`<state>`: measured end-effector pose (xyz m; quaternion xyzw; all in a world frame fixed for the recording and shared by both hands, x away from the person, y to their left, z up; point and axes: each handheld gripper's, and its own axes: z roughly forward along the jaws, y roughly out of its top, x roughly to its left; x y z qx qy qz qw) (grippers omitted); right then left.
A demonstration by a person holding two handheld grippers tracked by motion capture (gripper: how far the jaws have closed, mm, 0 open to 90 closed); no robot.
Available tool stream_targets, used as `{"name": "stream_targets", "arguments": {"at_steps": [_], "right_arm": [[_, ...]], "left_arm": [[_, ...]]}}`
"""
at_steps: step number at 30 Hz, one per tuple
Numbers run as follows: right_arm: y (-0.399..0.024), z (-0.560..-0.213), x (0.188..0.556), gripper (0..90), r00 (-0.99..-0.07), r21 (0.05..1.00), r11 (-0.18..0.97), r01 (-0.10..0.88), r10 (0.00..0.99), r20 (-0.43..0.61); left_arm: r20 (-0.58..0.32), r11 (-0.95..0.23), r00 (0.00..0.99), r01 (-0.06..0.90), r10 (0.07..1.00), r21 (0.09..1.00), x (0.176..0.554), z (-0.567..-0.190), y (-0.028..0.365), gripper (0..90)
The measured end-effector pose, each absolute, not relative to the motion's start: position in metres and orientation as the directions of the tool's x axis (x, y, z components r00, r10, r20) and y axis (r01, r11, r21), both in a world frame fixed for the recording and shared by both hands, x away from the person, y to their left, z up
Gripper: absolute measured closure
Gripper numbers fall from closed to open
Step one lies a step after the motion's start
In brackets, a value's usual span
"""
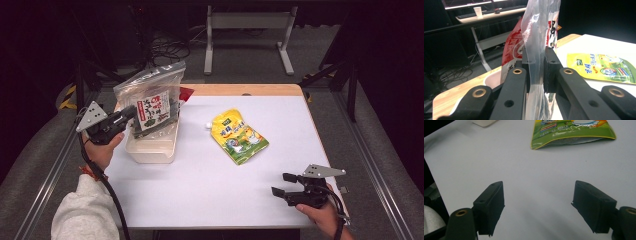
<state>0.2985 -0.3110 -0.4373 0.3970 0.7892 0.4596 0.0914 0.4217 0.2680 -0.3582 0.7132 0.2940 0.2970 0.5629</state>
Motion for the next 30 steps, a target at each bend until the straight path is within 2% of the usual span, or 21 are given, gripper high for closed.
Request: {"name": "stream_targets", "arguments": {"at_steps": [17, 30], "right_arm": [[-0.309, -0.438, 0.299, 25.2, -0.677, 0.795, 0.292, 0.531, 0.711, 0.191], [-0.307, -0.437, 0.301, 29.6, -0.699, 0.797, 0.325, 0.508, 0.697, 0.161]], "left_arm": [[0.069, -0.202, 0.662, 0.127, 0.746, 0.971, 0.424, -0.371, 0.267, 82.2], [0.039, -0.188, 0.658, 0.158, 0.752, 0.969, 0.424, -0.381, 0.278, 82.3]]}}
